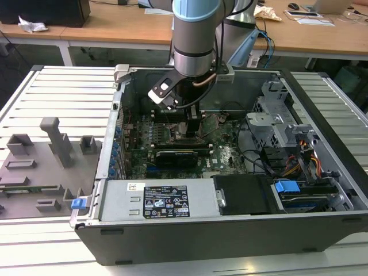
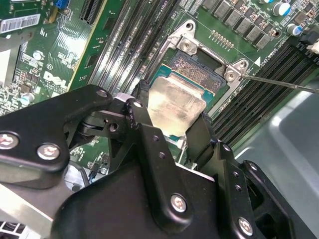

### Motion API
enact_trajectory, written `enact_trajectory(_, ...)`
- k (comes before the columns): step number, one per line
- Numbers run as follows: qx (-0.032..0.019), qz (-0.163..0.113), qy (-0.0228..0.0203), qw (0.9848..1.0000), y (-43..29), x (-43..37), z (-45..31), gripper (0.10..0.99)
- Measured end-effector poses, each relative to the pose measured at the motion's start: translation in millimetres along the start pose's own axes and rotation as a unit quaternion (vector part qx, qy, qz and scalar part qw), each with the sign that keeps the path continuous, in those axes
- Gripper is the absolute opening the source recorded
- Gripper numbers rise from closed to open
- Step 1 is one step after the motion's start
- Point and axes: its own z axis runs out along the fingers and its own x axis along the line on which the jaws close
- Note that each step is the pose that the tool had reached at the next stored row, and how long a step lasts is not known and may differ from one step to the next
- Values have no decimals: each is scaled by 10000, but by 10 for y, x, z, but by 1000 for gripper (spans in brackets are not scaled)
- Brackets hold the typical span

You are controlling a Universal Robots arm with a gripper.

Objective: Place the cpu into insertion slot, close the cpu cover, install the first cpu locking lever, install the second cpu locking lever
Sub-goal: 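Place the cpu into insertion slot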

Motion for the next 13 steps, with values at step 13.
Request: enact_trajectory(13,0,0,-1,10000,-4,-2,84,541)
